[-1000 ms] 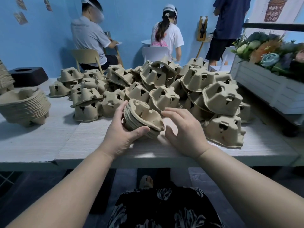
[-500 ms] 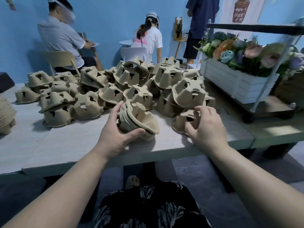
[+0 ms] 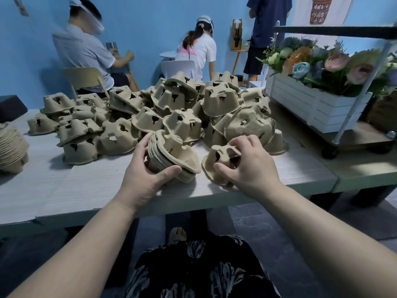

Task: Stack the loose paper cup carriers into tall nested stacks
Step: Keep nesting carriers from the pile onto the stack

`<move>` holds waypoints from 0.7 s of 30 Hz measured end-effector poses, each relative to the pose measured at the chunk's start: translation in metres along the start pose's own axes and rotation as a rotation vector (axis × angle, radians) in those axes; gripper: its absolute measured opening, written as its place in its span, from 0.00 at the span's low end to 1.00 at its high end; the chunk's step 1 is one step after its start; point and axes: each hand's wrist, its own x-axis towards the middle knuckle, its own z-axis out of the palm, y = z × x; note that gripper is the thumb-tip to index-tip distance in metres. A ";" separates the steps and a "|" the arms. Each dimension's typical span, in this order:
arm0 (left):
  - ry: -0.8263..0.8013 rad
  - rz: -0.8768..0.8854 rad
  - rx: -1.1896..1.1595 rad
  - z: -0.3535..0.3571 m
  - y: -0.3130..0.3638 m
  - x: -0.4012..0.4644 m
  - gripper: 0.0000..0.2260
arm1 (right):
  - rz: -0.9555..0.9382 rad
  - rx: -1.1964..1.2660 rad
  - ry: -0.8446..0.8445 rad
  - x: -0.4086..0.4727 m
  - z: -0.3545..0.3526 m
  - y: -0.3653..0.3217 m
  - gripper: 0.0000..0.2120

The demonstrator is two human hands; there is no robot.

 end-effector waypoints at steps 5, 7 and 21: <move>0.005 0.005 -0.025 0.000 -0.003 0.000 0.50 | -0.089 0.053 -0.102 0.011 0.002 -0.006 0.32; 0.010 0.001 -0.037 0.000 -0.003 -0.001 0.48 | -0.112 0.021 -0.192 0.017 0.002 -0.007 0.33; 0.092 -0.041 -0.103 -0.019 -0.009 -0.005 0.56 | 0.008 -0.034 -0.191 0.032 0.009 -0.018 0.32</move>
